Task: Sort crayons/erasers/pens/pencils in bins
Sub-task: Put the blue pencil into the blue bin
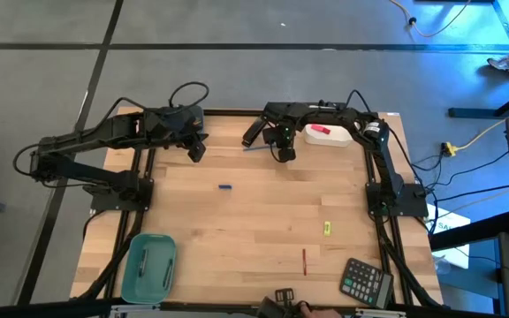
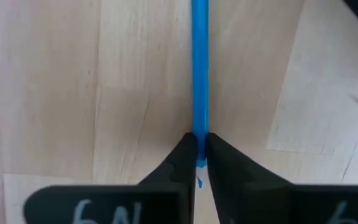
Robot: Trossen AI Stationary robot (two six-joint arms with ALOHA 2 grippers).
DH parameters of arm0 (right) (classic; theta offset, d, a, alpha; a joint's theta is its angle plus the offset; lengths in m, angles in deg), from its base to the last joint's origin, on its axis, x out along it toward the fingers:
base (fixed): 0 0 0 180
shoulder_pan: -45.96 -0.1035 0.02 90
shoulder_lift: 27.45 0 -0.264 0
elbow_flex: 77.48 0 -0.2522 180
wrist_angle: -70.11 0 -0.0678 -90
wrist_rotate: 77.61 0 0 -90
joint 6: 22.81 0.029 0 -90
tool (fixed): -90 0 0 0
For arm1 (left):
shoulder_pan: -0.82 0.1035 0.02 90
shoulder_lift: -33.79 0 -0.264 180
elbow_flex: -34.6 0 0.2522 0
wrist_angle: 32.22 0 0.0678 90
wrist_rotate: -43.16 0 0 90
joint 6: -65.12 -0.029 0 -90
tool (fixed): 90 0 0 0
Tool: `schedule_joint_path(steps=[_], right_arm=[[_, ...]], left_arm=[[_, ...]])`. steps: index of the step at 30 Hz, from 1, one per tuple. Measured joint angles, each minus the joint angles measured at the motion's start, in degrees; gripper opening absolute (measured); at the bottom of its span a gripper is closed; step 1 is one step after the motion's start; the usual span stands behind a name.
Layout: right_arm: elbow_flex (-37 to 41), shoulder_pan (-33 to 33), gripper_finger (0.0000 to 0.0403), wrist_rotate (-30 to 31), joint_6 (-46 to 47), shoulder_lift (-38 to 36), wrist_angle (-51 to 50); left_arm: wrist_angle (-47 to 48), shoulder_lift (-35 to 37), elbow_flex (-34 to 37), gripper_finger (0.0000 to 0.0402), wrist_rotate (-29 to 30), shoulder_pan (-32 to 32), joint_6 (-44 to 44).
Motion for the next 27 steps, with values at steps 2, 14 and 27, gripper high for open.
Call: schedule_joint_path(steps=[2,14,27], right_arm=[[-0.1,0.0,0.0041,0.0,0.5,0.0,-0.1],[-7.7,0.1,0.0032,-5.1,5.2,-1.6,-2.6],[-9.5,0.2,0.0006,-9.6,4.9,-3.7,-0.4]], left_arm=[[0.0,0.0,0.0,0.0151,0.0,0.0,0.0],[0.0,0.0,0.0,0.0151,0.0,0.0,0.0],[0.0,3.0,0.0,0.0151,1.9,0.0,-0.1]])
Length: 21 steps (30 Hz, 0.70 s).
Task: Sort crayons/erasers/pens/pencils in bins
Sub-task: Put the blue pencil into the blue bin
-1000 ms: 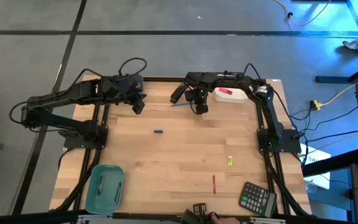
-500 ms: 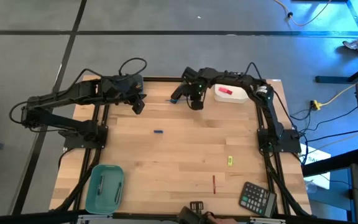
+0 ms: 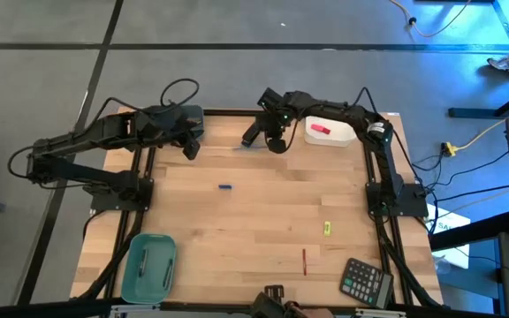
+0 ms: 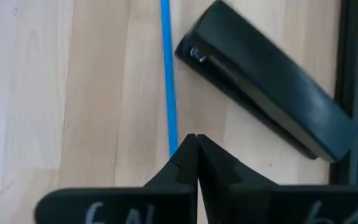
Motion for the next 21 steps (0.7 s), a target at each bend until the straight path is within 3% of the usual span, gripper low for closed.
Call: schedule_joint_path(steps=[5,11,16,21], right_arm=[[2.9,0.0,0.0011,0.1,0.0,0.7,1.0],[5.1,-0.6,0.0063,3.4,-0.2,1.7,4.2],[6.3,-2.7,0.0092,1.8,0.3,2.4,-0.8],[7.3,-7.1,0.009,1.4,1.5,2.4,-4.8]], left_arm=[[-0.2,1.1,0.0,0.0151,0.3,0.0,1.0],[-1.2,1.1,0.0,0.0151,0.2,-0.5,1.5],[-1.7,0.9,0.0,0.0151,0.1,-2.2,3.2],[-0.7,0.3,0.0,0.0151,0.2,-5.1,4.8]])
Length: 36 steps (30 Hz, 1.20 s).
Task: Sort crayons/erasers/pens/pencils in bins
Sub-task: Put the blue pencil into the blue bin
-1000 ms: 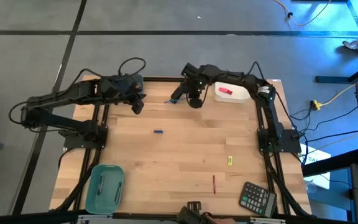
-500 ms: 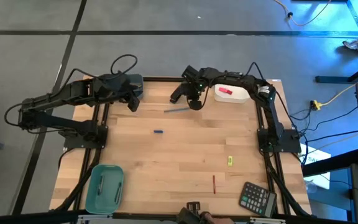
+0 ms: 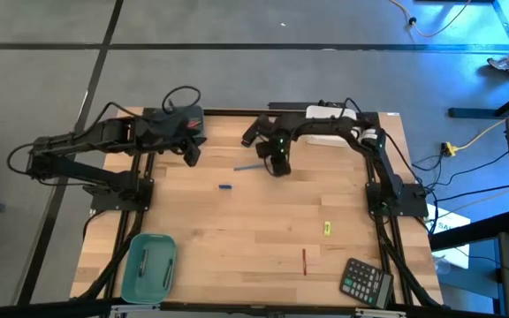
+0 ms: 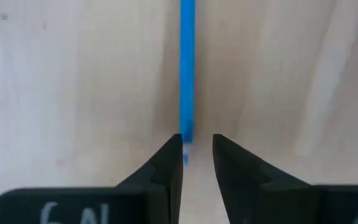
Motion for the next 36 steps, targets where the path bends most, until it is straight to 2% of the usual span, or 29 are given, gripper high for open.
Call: schedule_joint_path(steps=[2,5,7,9,13,15,18,21,25,27,29,34,36], right_arm=[[0.0,-2.2,0.0084,4.3,2.9,0.0,0.2],[0.0,-5.2,0.0078,14.3,8.0,0.0,0.0],[0.0,-6.7,0.0076,18.0,10.8,0.0,-1.2],[0.0,-7.8,0.0077,17.8,13.1,-0.3,-3.1],[0.0,-8.4,0.0082,10.6,18.0,-3.0,-5.3],[0.0,-8.0,0.0082,8.5,20.5,-6.1,-6.4],[1.0,-6.6,0.0082,8.6,23.3,-12.6,-7.6],[8.4,-5.6,0.0083,8.7,27.9,-21.5,-3.5],[24.5,-6.6,0.0083,10.2,30.2,-29.3,11.2],[28.8,-7.7,0.0083,11.0,26.4,-29.3,18.7],[29.4,-8.8,0.0083,11.1,22.2,-27.8,23.0],[25.1,-10.8,0.0096,15.0,16.1,-20.4,21.9],[23.2,-10.9,0.0107,14.1,14.1,-18.5,21.5]], left_arm=[[0.4,-0.3,0.0,0.0151,0.0,-1.0,0.9],[0.6,-1.2,0.0,0.0151,0.1,-2.5,1.3],[0.9,-1.7,0.0,0.0151,0.2,-3.3,1.3],[1.3,-2.1,0.0,0.0151,0.2,-3.8,1.2],[3.2,-2.3,0.0,0.0151,0.4,-3.8,1.2],[4.3,-2.3,0.0,0.0151,0.4,-3.8,1.2],[5.2,-2.3,0.0,0.0151,0.4,-3.8,1.2],[5.5,-2.3,0.0,0.0151,0.4,-3.8,0.8],[4.9,-2.2,1.6,0.0151,0.4,-3.8,0.7],[4.8,-2.3,3.2,0.0151,0.3,-3.8,0.6],[4.0,-2.3,4.9,0.0151,-0.4,-3.7,-0.7],[-6.6,-2.4,11.9,0.0151,-8.5,-1.7,-6.0],[-11.3,-2.4,15.0,0.0151,-11.3,-1.0,-7.2]])
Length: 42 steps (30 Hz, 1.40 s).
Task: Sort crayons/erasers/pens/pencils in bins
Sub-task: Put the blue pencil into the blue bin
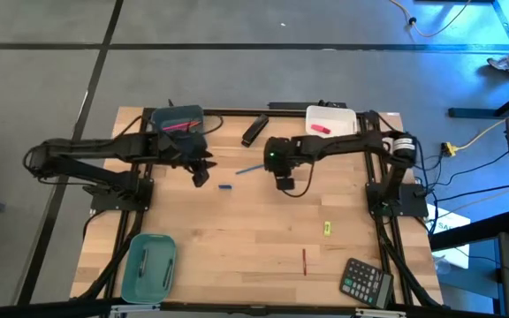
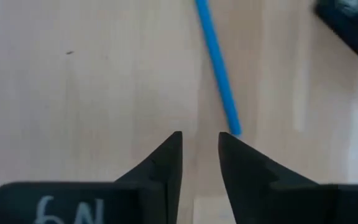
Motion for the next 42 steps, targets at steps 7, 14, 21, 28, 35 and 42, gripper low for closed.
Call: schedule_joint_path(steps=[7,14,21,28,35,42], right_arm=[[-2.7,-0.3,0.0129,-1.3,-0.8,3.4,-0.9],[-5.2,0.3,0.0115,-1.5,4.1,2.0,-6.4],[-5.2,1.2,0.0096,0.2,11.6,-4.4,-9.0],[-5.2,1.4,0.0093,2.5,19.5,-10.1,-13.7],[-5.2,0.0,0.0093,7.6,24.8,-12.6,-20.0],[-5.2,0.0,0.0093,8.2,28.0,-15.0,-20.3]], left_arm=[[-18.1,-0.5,11.0,0.0151,-1.3,0.4,-5.2],[-35.2,-9.9,16.8,0.0151,-5.5,1.7,-9.0],[-44.4,-26.1,13.9,0.0151,-11.2,5.6,-13.7],[-44.6,-38.7,6.5,0.0151,-14.8,8.5,-18.9],[-43.7,-47.8,-1.0,0.0146,-15.8,10.1,-23.1],[-41.3,-52.2,-3.9,0.0121,-15.7,10.6,-23.3]])
